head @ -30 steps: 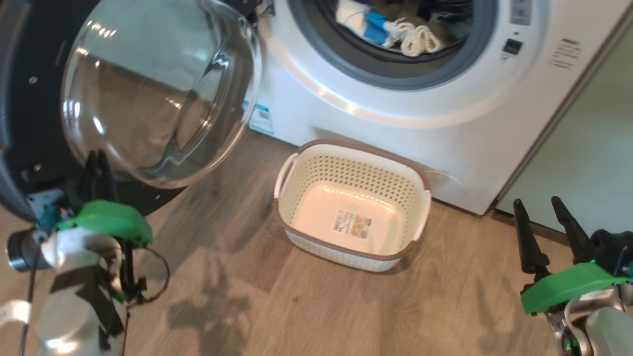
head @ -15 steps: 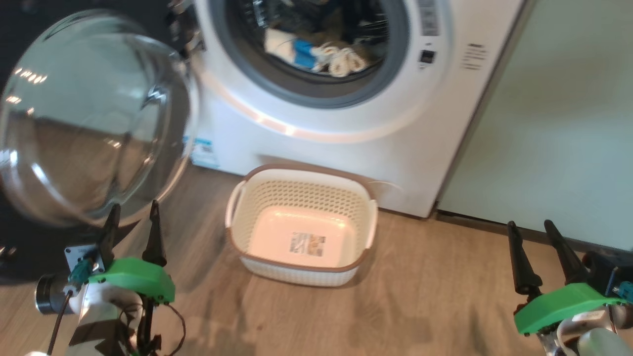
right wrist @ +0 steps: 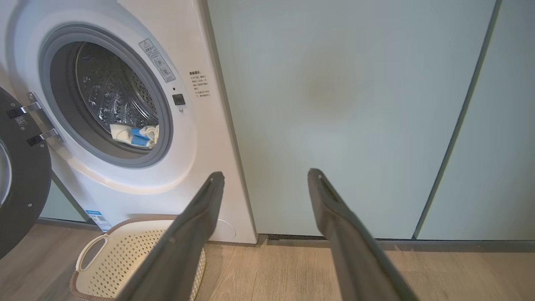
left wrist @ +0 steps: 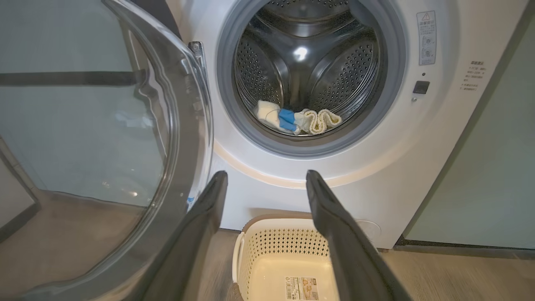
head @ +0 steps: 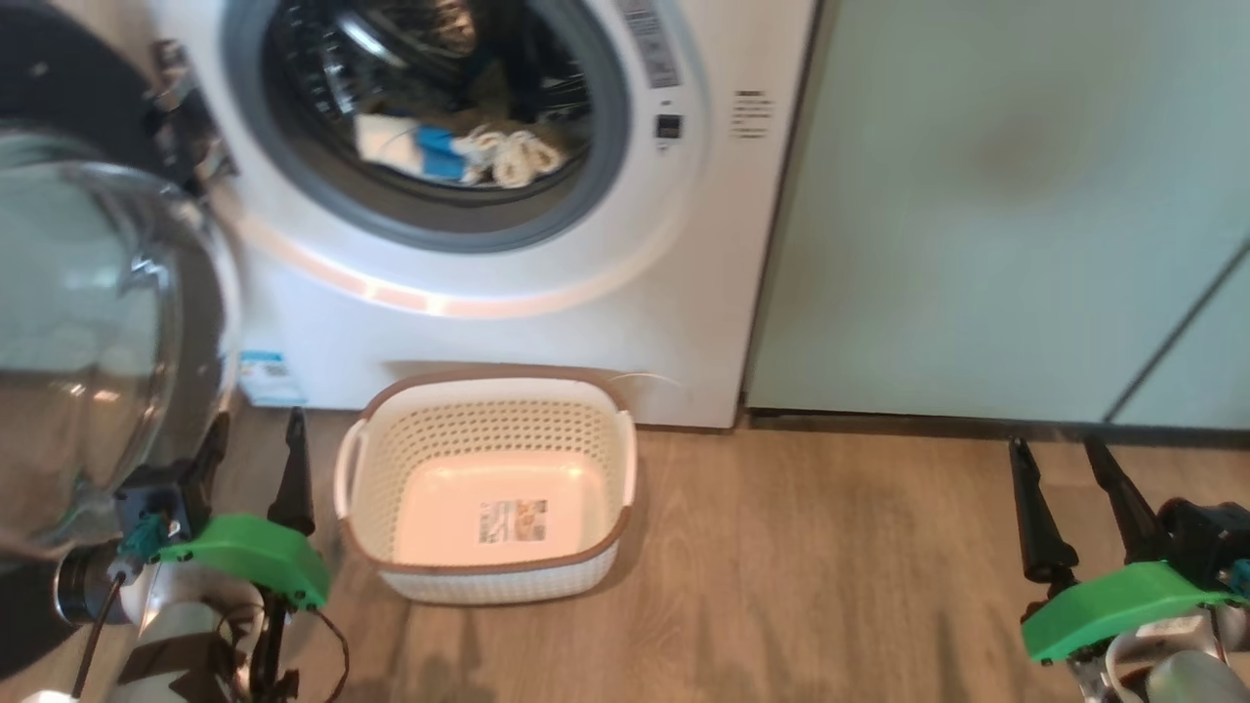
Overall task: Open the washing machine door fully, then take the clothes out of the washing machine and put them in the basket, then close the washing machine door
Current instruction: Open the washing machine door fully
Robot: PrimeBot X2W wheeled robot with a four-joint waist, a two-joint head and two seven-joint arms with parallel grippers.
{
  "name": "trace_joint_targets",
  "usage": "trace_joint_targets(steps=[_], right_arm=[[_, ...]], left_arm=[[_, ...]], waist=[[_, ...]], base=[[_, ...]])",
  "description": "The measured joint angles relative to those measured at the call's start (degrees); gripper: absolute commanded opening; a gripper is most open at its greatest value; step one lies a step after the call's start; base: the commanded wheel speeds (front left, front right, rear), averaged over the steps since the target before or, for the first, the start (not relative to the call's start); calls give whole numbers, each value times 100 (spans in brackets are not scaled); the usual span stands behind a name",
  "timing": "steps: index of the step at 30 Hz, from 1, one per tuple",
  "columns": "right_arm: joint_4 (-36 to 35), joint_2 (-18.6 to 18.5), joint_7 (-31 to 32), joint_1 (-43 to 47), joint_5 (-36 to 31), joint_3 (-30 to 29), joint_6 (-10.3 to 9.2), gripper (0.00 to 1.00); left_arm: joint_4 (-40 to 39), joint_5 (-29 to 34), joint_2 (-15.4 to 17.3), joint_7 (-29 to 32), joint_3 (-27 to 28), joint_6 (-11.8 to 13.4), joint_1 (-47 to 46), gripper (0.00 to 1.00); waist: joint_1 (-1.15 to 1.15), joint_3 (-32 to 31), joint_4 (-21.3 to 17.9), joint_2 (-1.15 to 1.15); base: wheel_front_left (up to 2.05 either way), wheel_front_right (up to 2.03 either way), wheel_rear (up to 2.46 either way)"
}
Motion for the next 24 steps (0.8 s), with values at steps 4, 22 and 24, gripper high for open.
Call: trace_joint_targets(steps=[4, 22, 24], right_arm=[[-40, 3, 0, 16, -43, -10, 0, 100], [-110, 3, 0, 171, -109, -203, 0, 100], [-110, 3, 0, 171, -109, -214, 0, 100]], left_arm=[[112, -10, 1, -1, 7, -99, -16, 100], [346, -116, -142, 0, 68, -404, -5, 100], [356, -116, -149, 0, 79, -448, -5, 100]], waist=[[0, -39, -267, 0], [0, -142, -698, 0], [0, -144, -683, 0]], base=[[0, 0, 0], [0, 0, 0], [0, 0, 0]])
